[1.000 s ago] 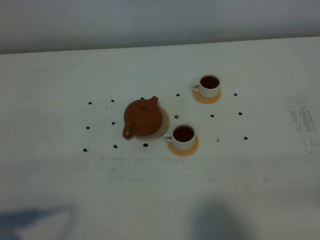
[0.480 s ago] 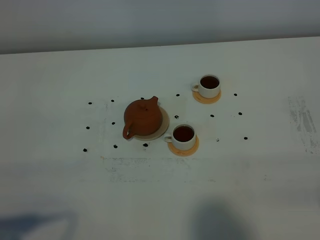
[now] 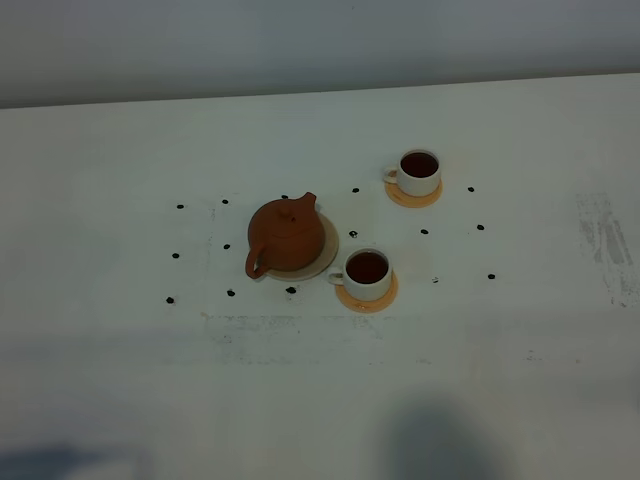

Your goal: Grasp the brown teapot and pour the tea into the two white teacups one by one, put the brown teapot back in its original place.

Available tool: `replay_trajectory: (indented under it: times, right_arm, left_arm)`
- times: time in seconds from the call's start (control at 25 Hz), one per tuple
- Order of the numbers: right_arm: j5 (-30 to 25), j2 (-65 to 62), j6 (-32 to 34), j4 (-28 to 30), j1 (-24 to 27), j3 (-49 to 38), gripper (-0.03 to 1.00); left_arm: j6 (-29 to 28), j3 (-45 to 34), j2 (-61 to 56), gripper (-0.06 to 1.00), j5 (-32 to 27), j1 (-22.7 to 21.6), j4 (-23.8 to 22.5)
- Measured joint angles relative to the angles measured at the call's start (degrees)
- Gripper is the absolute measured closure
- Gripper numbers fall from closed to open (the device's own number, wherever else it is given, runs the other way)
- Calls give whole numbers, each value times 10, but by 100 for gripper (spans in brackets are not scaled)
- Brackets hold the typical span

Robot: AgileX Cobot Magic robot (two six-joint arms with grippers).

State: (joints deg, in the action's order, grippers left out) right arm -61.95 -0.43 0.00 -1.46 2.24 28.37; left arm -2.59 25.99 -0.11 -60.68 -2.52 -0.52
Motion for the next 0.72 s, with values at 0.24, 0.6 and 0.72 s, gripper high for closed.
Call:
replay_trajectory:
  times: [0.24, 0.6, 0.72]
  right_arm:
    - [0, 0, 0, 0, 0, 0, 52]
    - [0, 0, 0, 0, 0, 0, 52]
    - [0, 0, 0, 0, 0, 0, 52]
  left_arm:
    - [0, 0, 0, 61, 0, 0, 0]
    - [0, 0, 0, 61, 0, 0, 0]
    - [0, 0, 0, 61, 0, 0, 0]
